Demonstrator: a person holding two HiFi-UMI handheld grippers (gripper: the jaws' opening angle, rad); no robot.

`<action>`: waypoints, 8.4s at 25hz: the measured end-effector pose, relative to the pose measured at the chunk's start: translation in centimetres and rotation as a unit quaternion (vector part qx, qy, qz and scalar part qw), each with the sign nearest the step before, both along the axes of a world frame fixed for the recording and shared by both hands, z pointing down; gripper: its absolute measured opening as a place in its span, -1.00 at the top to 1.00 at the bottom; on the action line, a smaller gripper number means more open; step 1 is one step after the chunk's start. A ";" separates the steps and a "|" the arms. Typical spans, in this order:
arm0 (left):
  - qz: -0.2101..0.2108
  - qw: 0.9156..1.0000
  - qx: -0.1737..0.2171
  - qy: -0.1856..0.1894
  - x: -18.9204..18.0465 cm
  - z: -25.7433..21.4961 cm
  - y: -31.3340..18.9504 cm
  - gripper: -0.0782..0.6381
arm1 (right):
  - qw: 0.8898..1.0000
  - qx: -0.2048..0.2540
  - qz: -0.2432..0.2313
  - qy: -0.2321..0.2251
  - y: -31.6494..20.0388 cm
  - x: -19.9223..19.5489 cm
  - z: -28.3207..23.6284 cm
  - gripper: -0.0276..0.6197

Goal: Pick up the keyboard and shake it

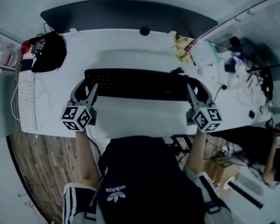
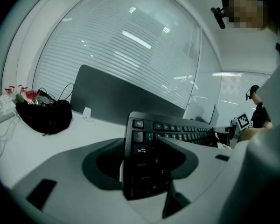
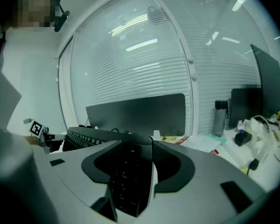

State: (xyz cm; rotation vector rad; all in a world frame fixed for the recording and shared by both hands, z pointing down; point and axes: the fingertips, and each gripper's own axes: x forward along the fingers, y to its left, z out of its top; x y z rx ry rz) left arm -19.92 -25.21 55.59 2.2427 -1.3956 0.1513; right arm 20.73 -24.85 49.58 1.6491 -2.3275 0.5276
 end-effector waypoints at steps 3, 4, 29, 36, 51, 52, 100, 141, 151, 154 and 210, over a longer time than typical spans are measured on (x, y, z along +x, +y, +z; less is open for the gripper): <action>-0.005 0.999 0.043 0.000 -0.3 -2.3 -0.3 0.17 | 1.000 0.031 -0.002 0.001 -0.1 -0.2 -2.3 0.30; -0.006 0.998 0.056 -0.001 -0.4 -3.1 -0.4 0.17 | 0.999 0.041 -0.003 0.001 -0.1 -0.3 -3.1 0.30; -0.049 0.950 0.309 0.016 -5.8 -24.3 5.0 0.17 | 0.958 0.280 -0.054 0.023 4.9 -5.3 -24.7 0.31; -0.057 0.935 0.350 0.001 -6.4 -26.8 6.8 0.17 | 0.947 0.315 -0.067 0.013 6.0 -5.7 -26.3 0.31; -0.059 0.935 0.349 0.020 -6.8 -26.0 6.1 0.17 | 0.944 0.322 -0.068 0.015 5.3 -6.2 -26.7 0.31; -0.058 0.936 0.347 0.023 -6.7 -26.0 6.2 0.17 | 0.945 0.321 -0.064 0.016 5.7 -6.2 -26.8 0.31; -0.018 0.953 0.302 0.031 -6.7 -24.8 0.4 0.17 | 0.957 0.278 -0.017 -0.079 2.3 -4.9 -20.4 0.44; 0.056 0.916 0.385 -0.100 5.2 -36.8 4.5 0.17 | 0.960 0.204 0.013 -0.193 8.0 2.7 -11.8 0.44; 0.067 0.906 0.405 -0.106 5.4 -37.5 4.5 0.17 | 0.956 0.205 0.021 -0.209 7.9 2.3 -11.2 0.44; 0.077 0.905 0.404 -0.108 5.5 -37.5 5.4 0.17 | 0.962 0.197 0.013 -0.189 8.9 2.1 -11.6 0.44; 0.131 0.921 0.367 0.014 3.6 -35.8 4.1 0.21 | 0.960 0.185 0.045 -0.205 7.5 2.3 -11.4 0.42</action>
